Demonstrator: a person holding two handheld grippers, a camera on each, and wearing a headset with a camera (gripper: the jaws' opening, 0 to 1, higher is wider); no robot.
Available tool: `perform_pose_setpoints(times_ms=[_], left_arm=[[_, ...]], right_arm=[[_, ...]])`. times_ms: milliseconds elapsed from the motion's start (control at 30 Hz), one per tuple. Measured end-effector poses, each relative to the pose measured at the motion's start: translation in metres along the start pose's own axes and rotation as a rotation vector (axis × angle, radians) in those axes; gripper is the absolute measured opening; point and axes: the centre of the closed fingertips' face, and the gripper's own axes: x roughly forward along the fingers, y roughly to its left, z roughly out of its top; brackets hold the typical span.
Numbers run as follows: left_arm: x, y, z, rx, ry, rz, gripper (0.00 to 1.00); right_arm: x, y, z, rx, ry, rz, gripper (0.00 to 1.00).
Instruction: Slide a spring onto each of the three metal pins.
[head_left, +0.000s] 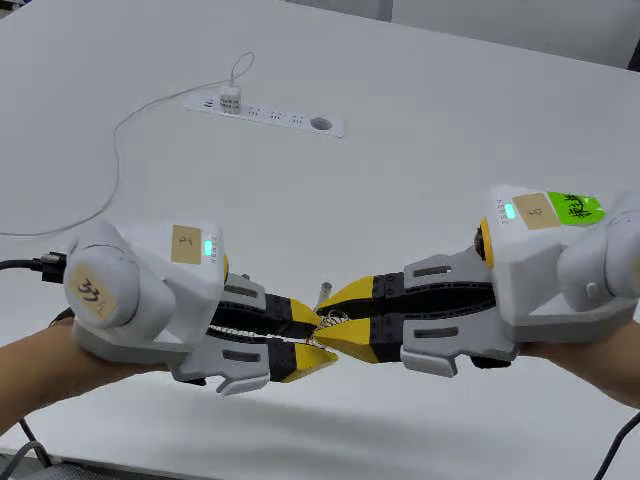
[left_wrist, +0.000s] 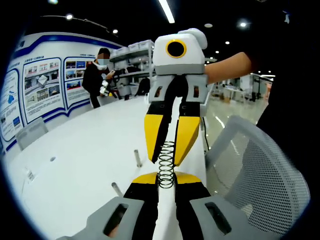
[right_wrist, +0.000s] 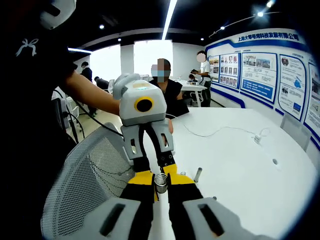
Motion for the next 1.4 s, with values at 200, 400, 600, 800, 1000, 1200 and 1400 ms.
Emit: perform_pose_setpoints(times_ms=[200, 400, 600, 800, 1000, 1200, 1400], left_arm=[[-0.001, 0.004, -0.002, -0.006, 0.012, 0.014, 0.13], [-0.006, 0.008, -0.006, -0.011, 0.022, 0.025, 0.16], [-0.013, 0.016, -0.009, -0.029, 0.032, 0.062, 0.26], [-0.021, 0.021, -0.006, -0.023, 0.030, 0.089, 0.32], [-0.031, 0.036, -0.002, -0.045, 0.007, 0.140, 0.37], [-0.041, 0.046, 0.011, -0.069, -0.044, 0.166, 0.43], [-0.051, 0.060, 0.005, -0.086, -0.039, 0.215, 0.49]], right_arm=[[0.000, -0.003, 0.000, -0.004, -0.004, -0.027, 0.10], [-0.004, -0.011, 0.004, 0.003, -0.019, -0.061, 0.10], [-0.014, -0.023, 0.004, 0.014, -0.028, -0.108, 0.10], [-0.029, -0.036, 0.000, 0.026, -0.025, -0.149, 0.10], [-0.049, -0.058, -0.009, 0.045, 0.004, -0.220, 0.10], [-0.066, -0.077, -0.025, 0.092, 0.054, -0.286, 0.10], [-0.082, -0.104, -0.036, 0.166, 0.079, -0.387, 0.10]])
